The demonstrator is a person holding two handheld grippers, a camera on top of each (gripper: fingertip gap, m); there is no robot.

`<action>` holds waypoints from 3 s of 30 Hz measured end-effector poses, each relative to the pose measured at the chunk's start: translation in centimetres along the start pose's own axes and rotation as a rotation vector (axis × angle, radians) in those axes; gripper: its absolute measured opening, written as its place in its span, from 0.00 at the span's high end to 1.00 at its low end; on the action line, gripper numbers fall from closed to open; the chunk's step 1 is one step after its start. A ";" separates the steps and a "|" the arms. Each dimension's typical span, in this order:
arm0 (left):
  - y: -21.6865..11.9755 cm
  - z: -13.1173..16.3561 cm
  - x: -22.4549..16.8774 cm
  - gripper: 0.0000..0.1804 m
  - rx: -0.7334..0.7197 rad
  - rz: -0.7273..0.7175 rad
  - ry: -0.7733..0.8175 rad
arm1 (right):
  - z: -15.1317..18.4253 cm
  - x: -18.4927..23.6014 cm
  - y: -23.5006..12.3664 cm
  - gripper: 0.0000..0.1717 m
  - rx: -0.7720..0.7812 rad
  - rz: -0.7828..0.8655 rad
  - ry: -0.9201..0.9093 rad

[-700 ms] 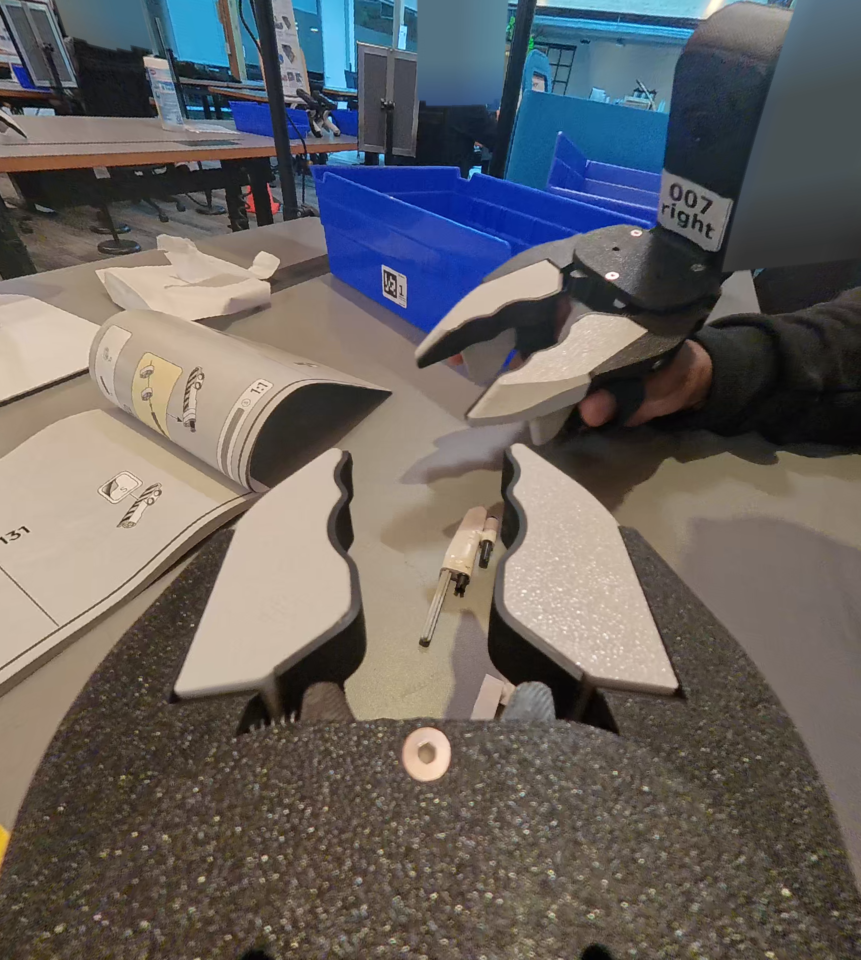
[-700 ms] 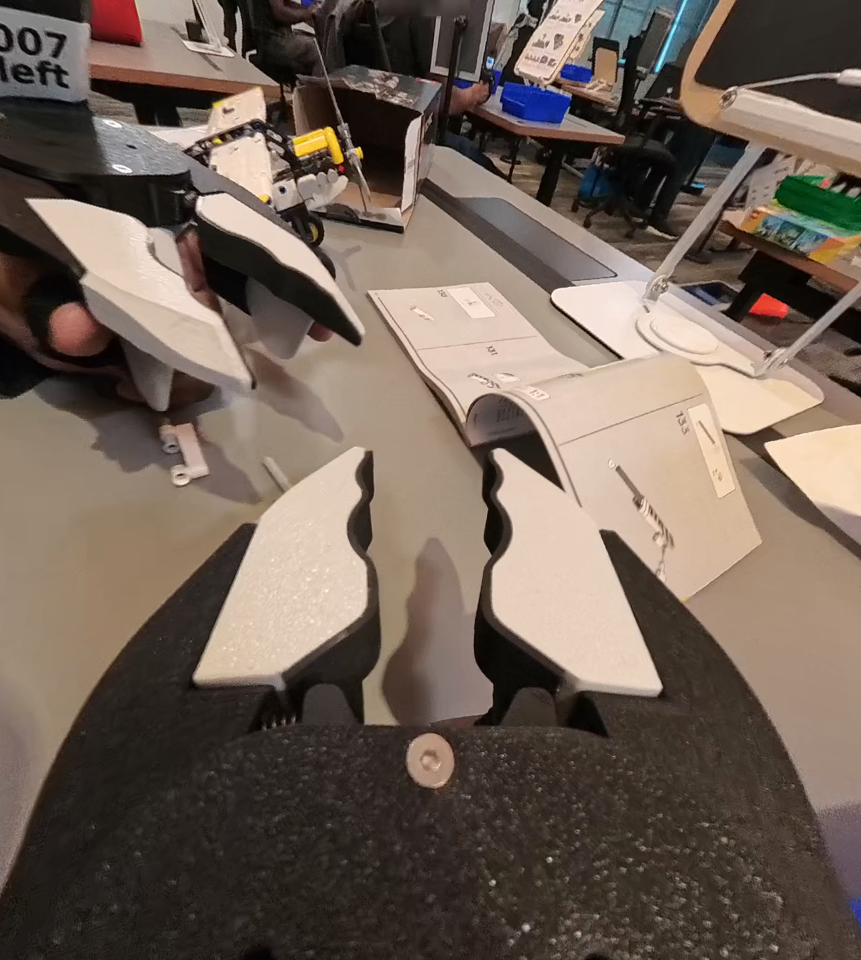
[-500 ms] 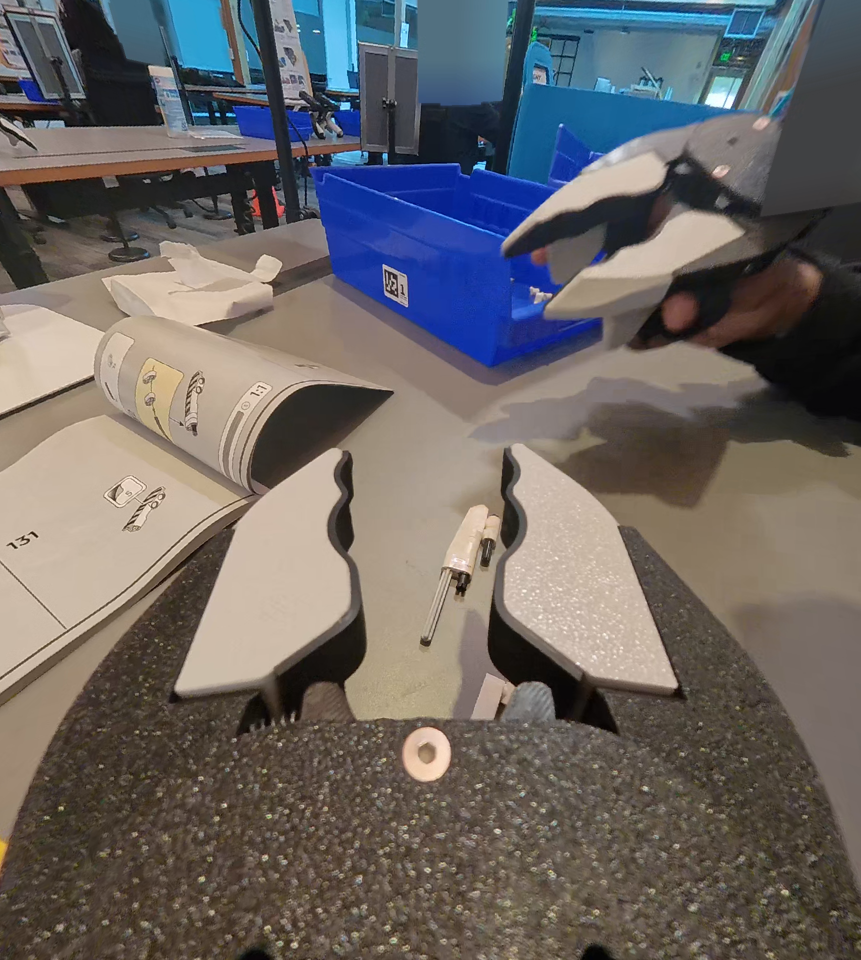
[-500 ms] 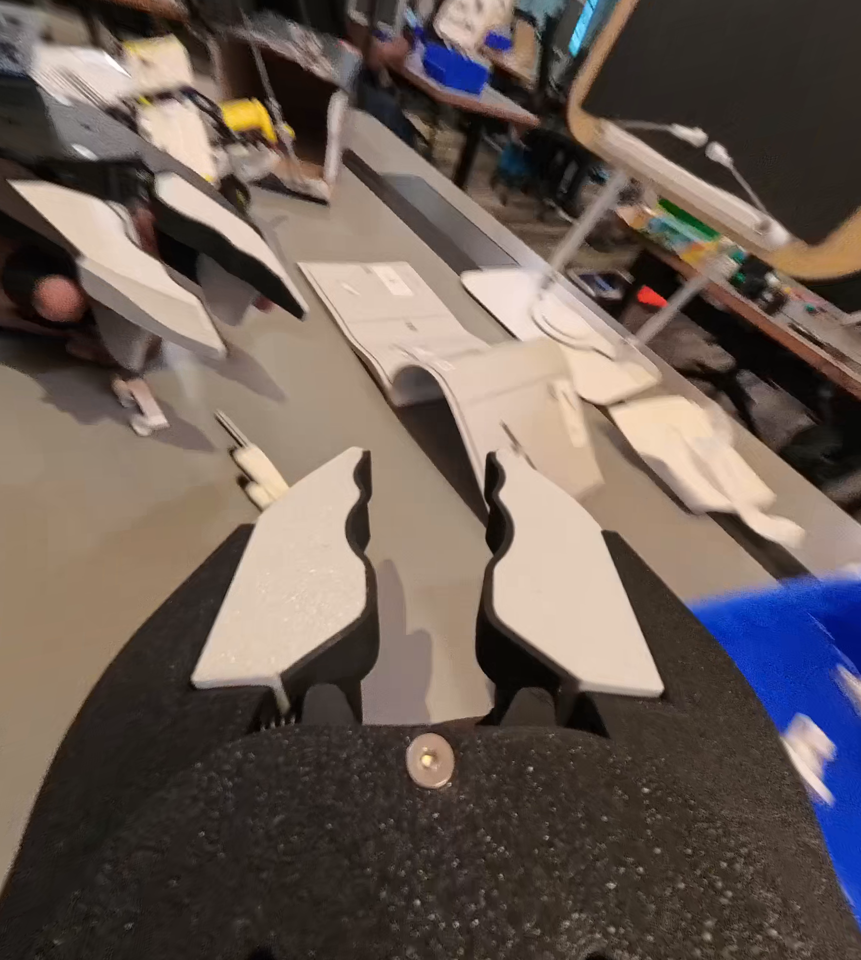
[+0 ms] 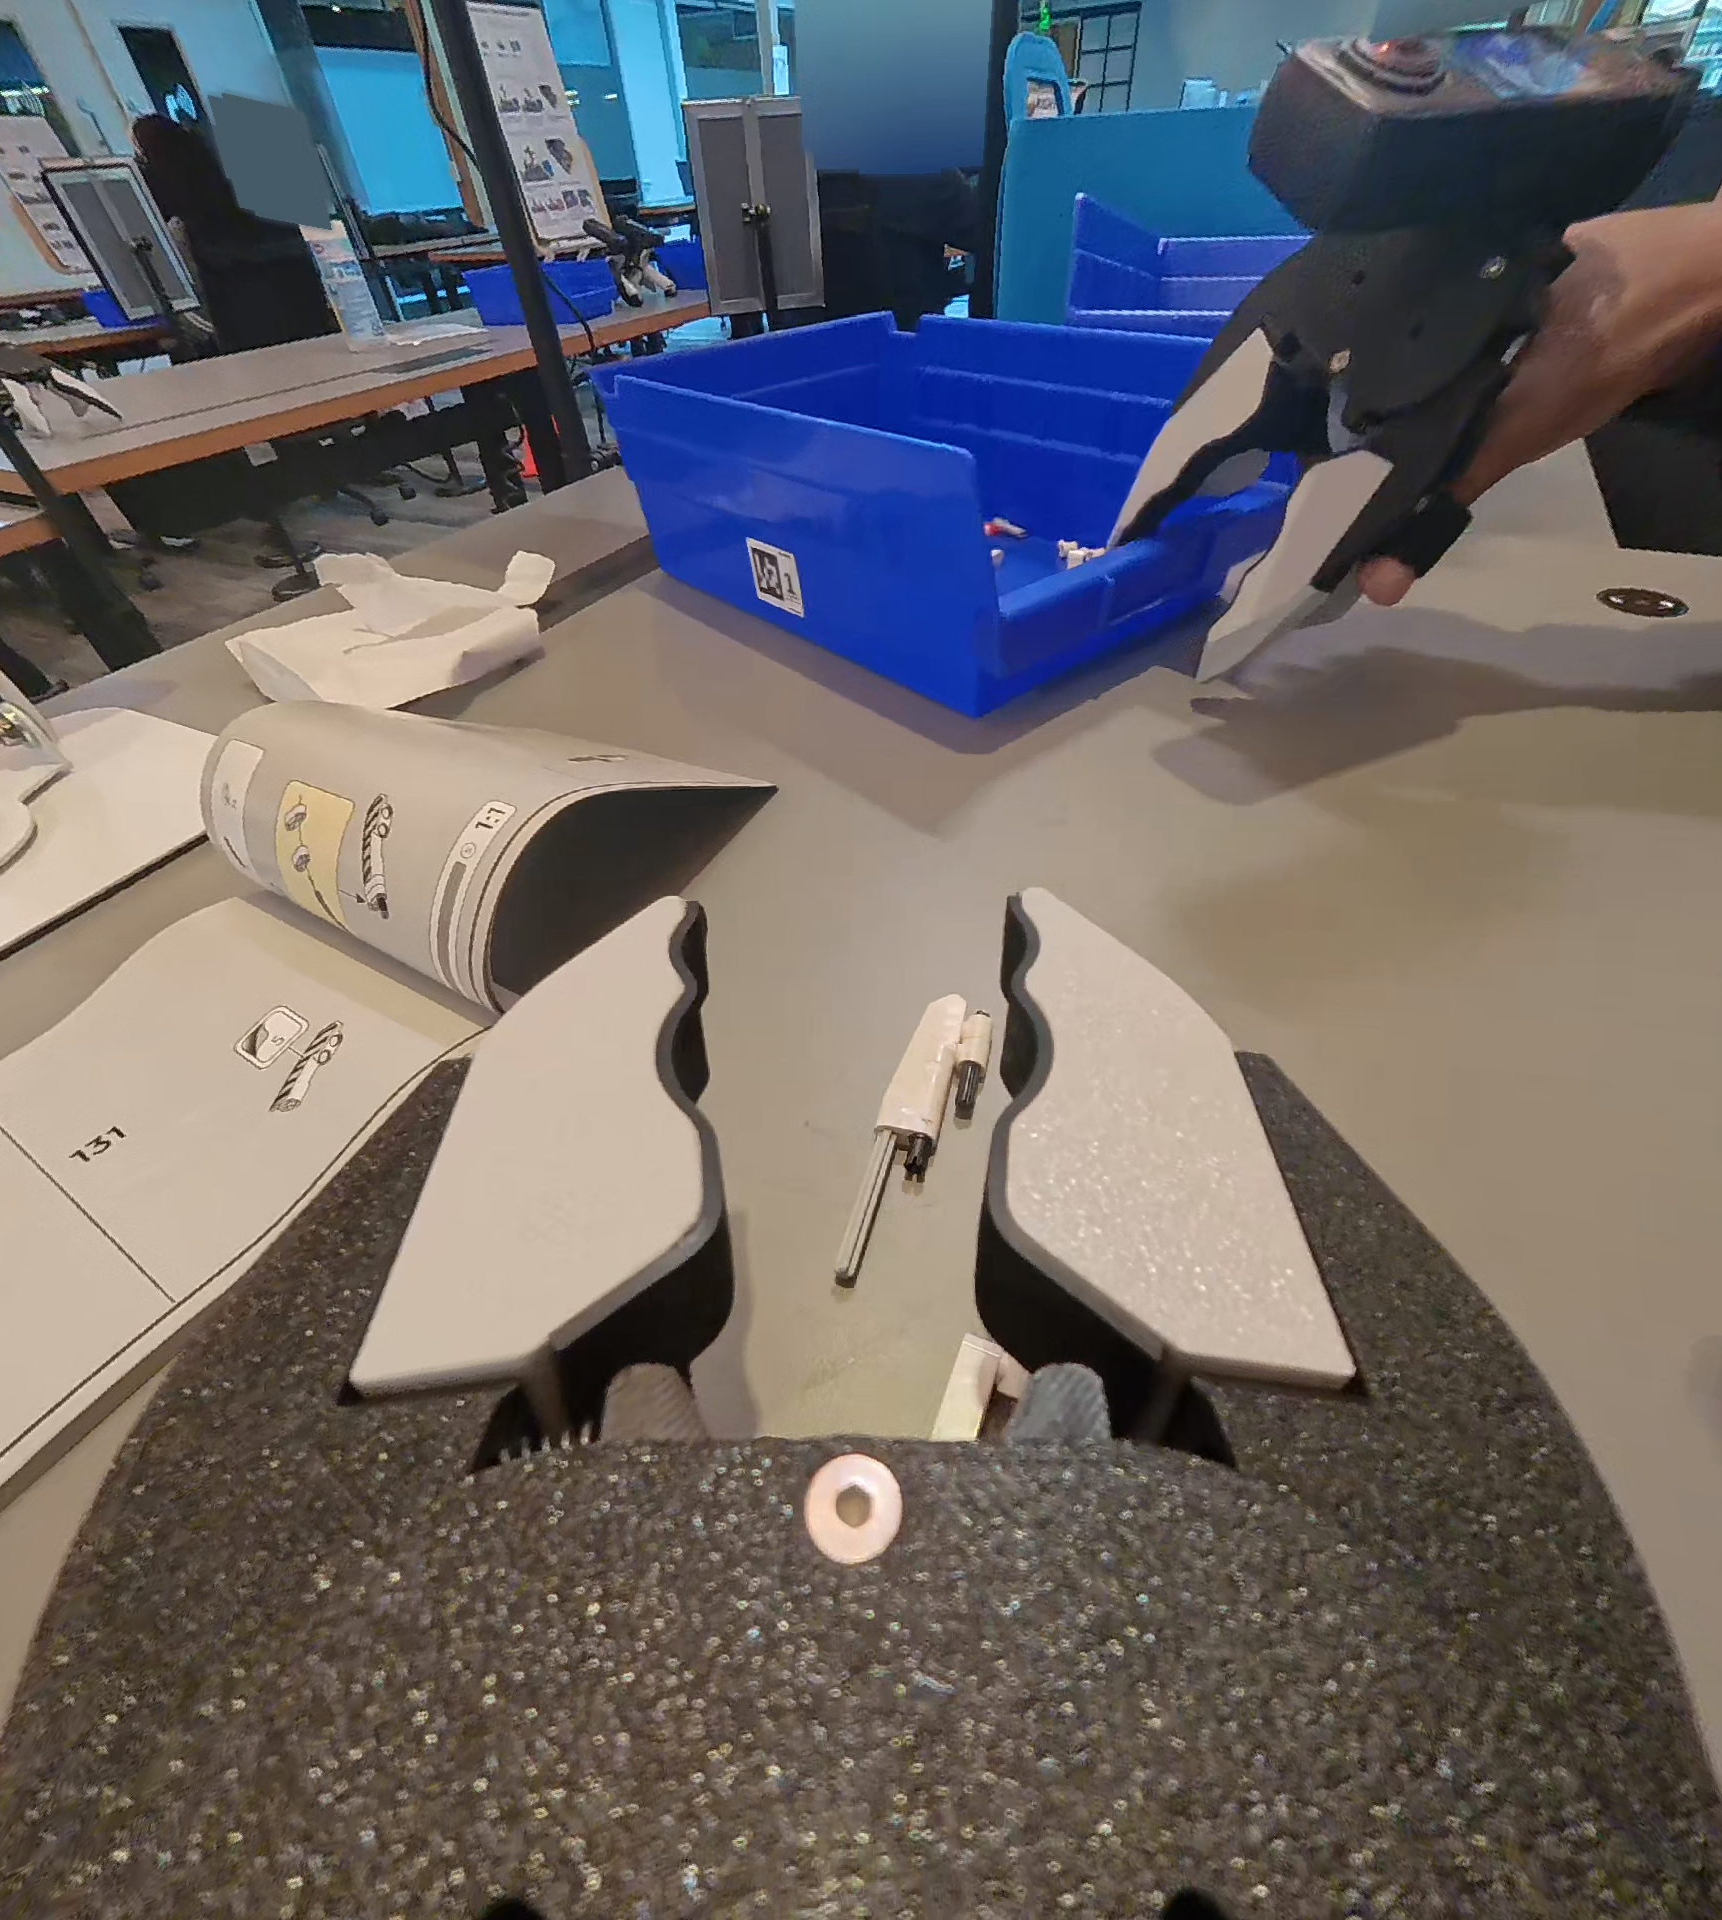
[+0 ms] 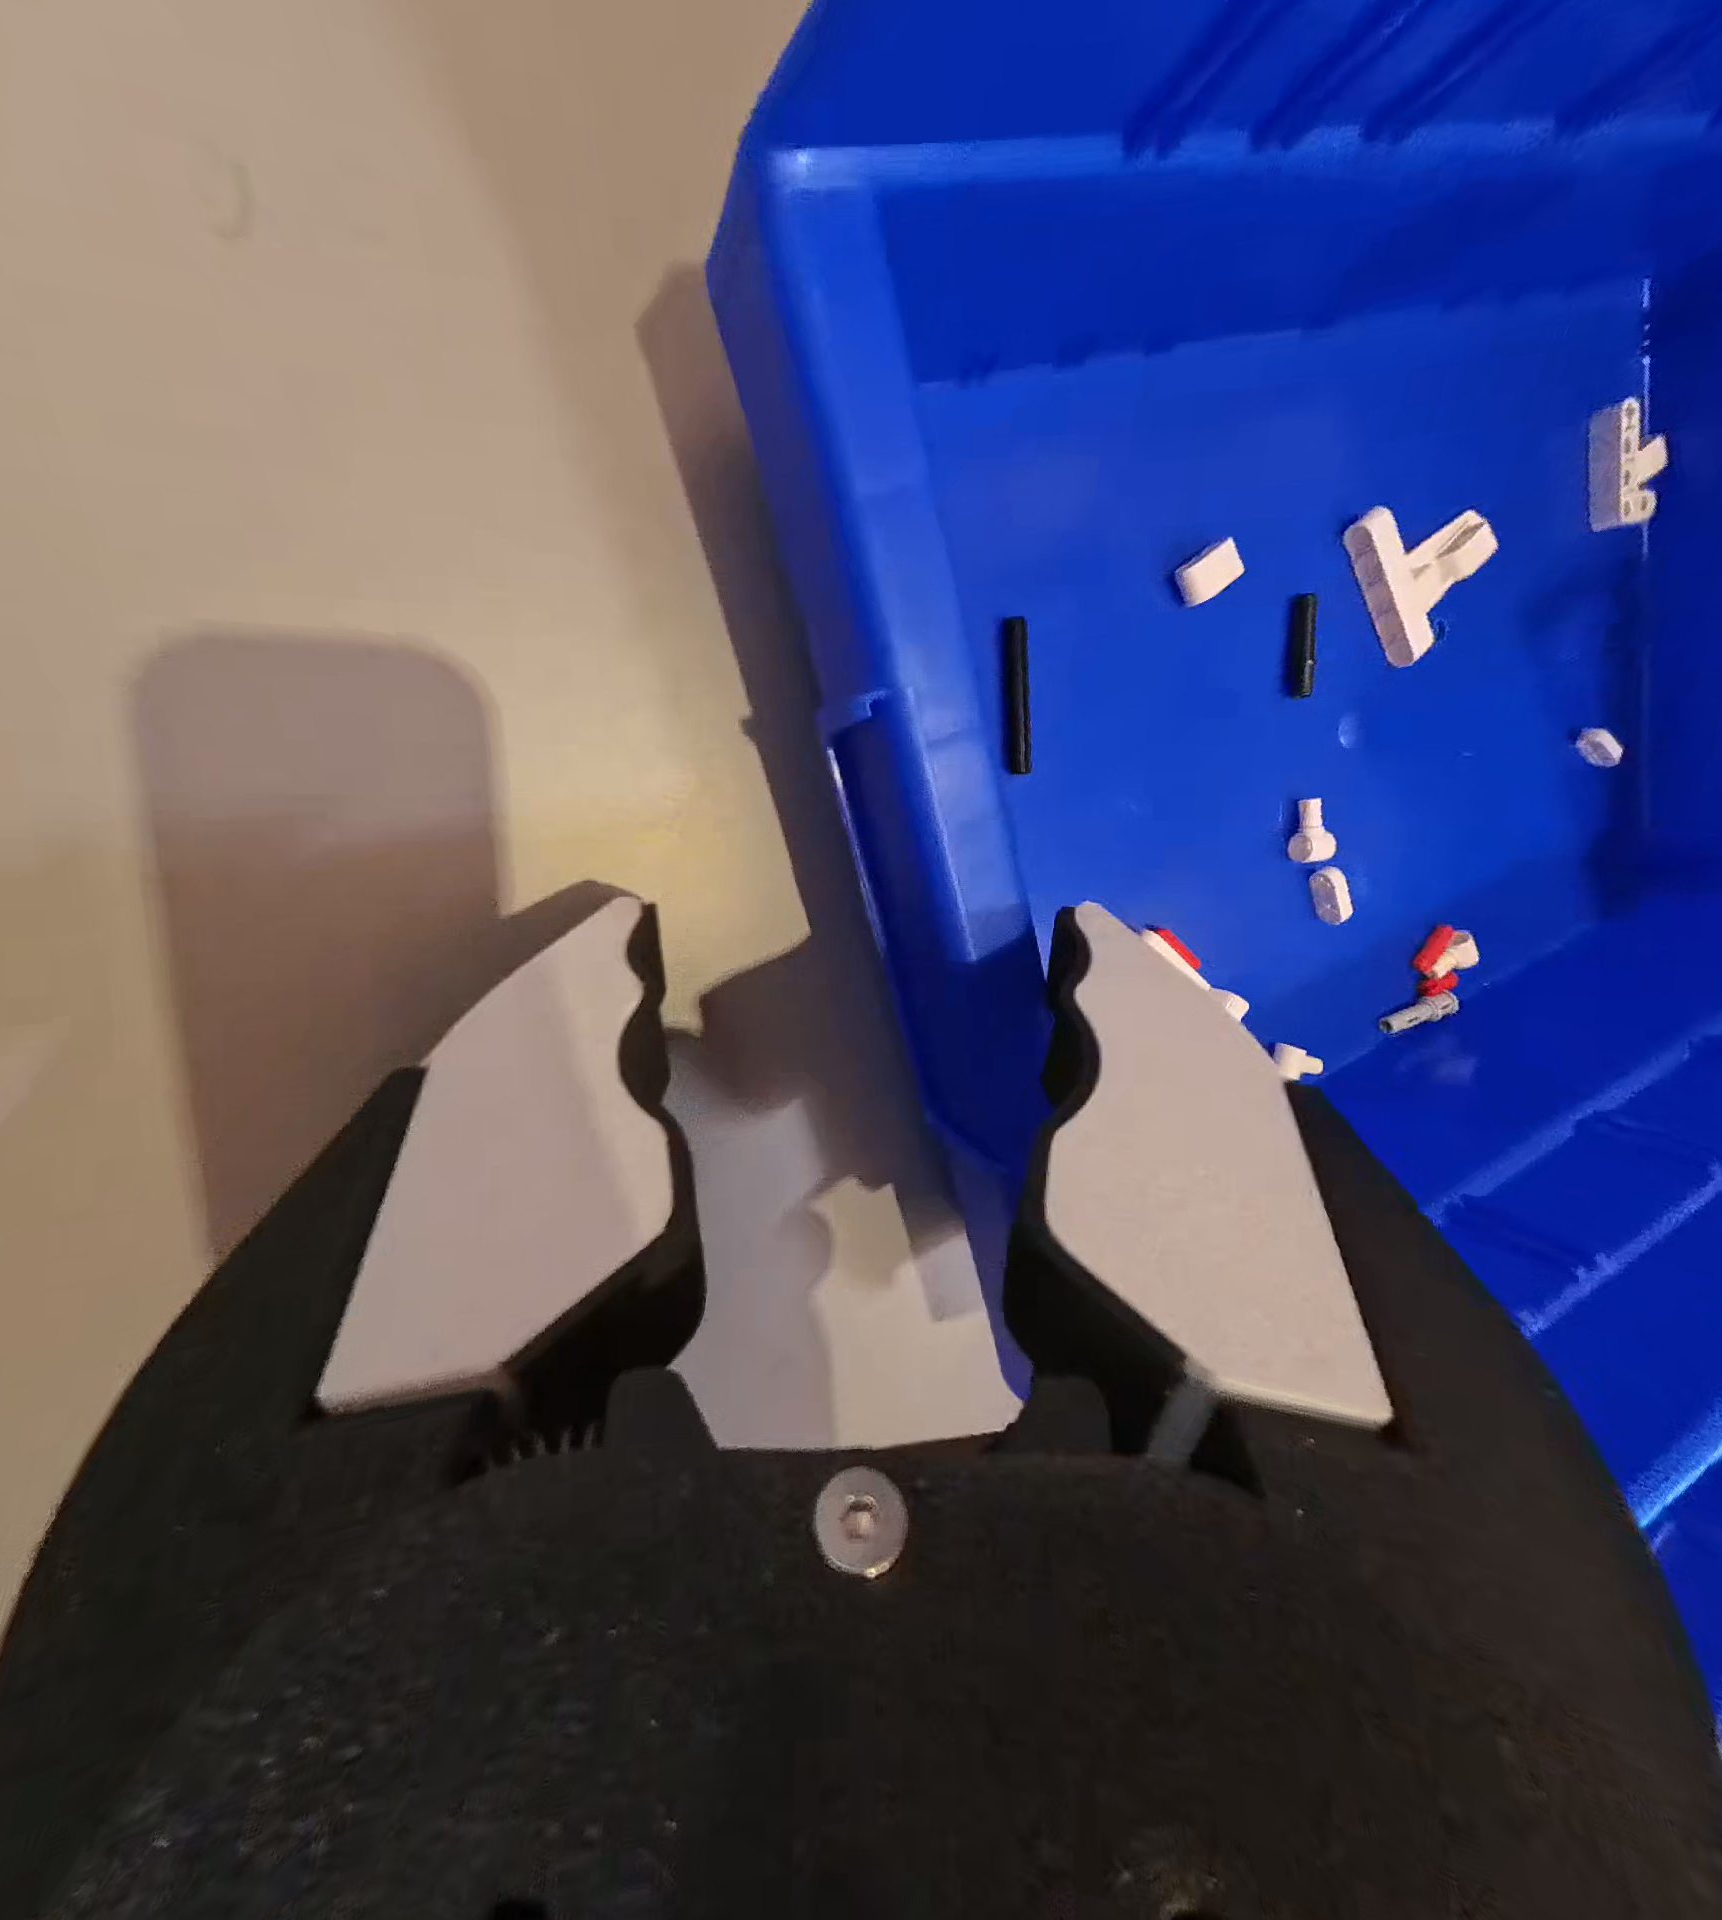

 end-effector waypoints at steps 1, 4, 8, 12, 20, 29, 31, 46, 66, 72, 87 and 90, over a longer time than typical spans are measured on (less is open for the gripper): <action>0.0 0.0 0.0 0.70 -0.003 -0.002 -0.003 | 0.0 0.3 -0.2 0.60 -0.008 -0.022 -0.002; 0.0 0.0 0.2 0.70 0.003 0.000 -0.021 | 0.0 2.1 -1.0 0.64 -0.035 -0.109 -0.016; 0.2 0.0 0.5 0.70 0.018 0.006 -0.056 | 0.9 6.1 -2.3 0.62 0.010 -0.187 -0.066; 0.2 0.0 0.8 0.70 0.024 0.004 -0.083 | 2.3 10.8 -3.5 0.61 0.050 -0.302 -0.102; 0.4 0.1 0.8 0.70 0.041 -0.009 -0.081 | 4.4 13.3 -6.1 0.67 -0.056 -0.408 -0.010; 0.4 0.1 0.8 0.70 0.039 -0.010 -0.081 | 4.8 12.8 -6.7 0.68 -0.080 -0.392 -0.005; 0.4 0.1 0.8 0.70 0.040 -0.008 -0.083 | 4.6 12.8 -6.7 0.69 -0.090 -0.389 -0.015; 0.5 0.2 0.9 0.70 0.053 0.038 -0.104 | -2.9 16.4 -8.2 0.71 -0.411 -0.426 -0.171; -0.3 0.7 2.4 0.69 0.102 -0.219 -0.051 | -15.1 22.9 -2.5 0.71 -0.641 -0.599 -0.235; -1.7 1.0 2.7 0.69 0.110 -0.317 0.044 | -17.3 22.3 -0.6 0.71 -0.668 -0.587 -0.197; -4.7 1.9 3.0 0.69 0.157 -0.405 0.124 | -15.0 20.9 1.0 0.72 -0.569 -0.568 -0.325; -5.6 2.0 2.9 0.71 0.147 -0.417 0.151 | -14.4 19.5 1.3 0.72 -0.560 -0.540 -0.309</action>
Point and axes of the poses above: each gripper's, where its closed fingertips meet, y out along the fingers, z out of its underside, x = y × z across the jaws, the point moved 7 cm from there along -y, back along the fingers, and after that the axes turned 12 degrees about -z, right-handed, at the moved point
